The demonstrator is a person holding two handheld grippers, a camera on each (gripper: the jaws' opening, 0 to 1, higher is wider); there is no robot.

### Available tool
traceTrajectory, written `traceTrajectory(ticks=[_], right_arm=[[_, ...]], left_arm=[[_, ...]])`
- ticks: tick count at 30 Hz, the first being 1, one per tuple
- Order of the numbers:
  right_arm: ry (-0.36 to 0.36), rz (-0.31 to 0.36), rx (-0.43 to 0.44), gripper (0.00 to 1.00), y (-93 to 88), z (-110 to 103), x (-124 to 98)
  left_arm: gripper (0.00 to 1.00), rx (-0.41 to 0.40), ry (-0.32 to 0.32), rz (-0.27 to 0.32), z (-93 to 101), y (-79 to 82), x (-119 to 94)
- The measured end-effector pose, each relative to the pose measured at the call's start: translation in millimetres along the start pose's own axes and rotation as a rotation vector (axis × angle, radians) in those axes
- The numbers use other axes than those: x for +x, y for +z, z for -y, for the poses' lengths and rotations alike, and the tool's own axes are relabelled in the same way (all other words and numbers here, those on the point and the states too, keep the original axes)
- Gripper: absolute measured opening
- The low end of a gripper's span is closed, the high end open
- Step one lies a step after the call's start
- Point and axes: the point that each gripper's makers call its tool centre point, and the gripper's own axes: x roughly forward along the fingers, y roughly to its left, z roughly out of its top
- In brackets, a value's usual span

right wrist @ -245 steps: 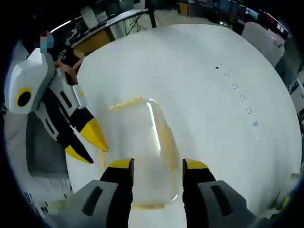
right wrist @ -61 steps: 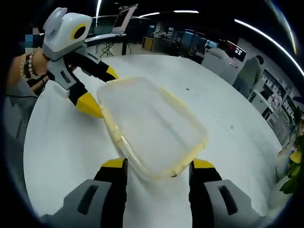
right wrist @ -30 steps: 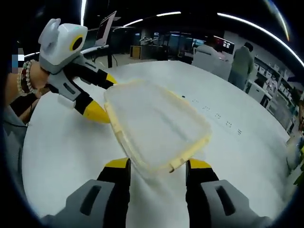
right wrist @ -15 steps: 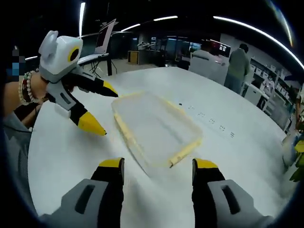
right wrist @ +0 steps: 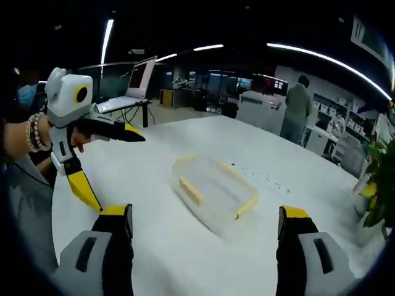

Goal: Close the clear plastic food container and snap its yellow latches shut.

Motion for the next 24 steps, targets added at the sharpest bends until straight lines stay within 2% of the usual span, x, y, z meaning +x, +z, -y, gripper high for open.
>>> traceTrajectory(ticks=[3, 5, 9, 13, 16, 18, 20, 24], right_arm=[[-0.027, -0.004, -0.008, 0.98, -1.7, -7, -10], [-0.049, -0.004, -0.010, 0.98, -4.7, -11, -16], [-0.056, 0.015, 0.015, 0.99, -8.6, -26, -31], [-0.078, 0.012, -0.014, 0.99, -12.8, -39, -51], [-0.104, 0.047, -0.030, 1.00, -10.2, -43, -69], [-0.119, 0.100, 0.013, 1.00, -7.7, -49, -87], [-0.152, 0.122, 0.064, 1.00, -11.0, -52, -99], [-0.180, 0.158, 0.082, 1.00, -16.9, -62, -118]], left_arm=[[0.99, -0.006, -0.010, 0.021, 6.3, -0.9, -23], [0.99, -0.028, 0.027, 0.051, 6.4, -4.2, -42], [0.99, -0.078, 0.034, 0.090, 9.5, -12.4, -80], [0.99, -0.125, 0.021, 0.094, 10.3, -26.0, -112], [0.99, -0.118, 0.028, 0.097, 9.7, -33.9, -131], [0.99, -0.115, 0.034, 0.103, 9.5, -40.0, -147], [0.99, -0.156, 0.019, 0.150, 14.3, -38.8, -161], [0.99, -0.155, 0.032, 0.174, 17.9, -43.3, -184]])
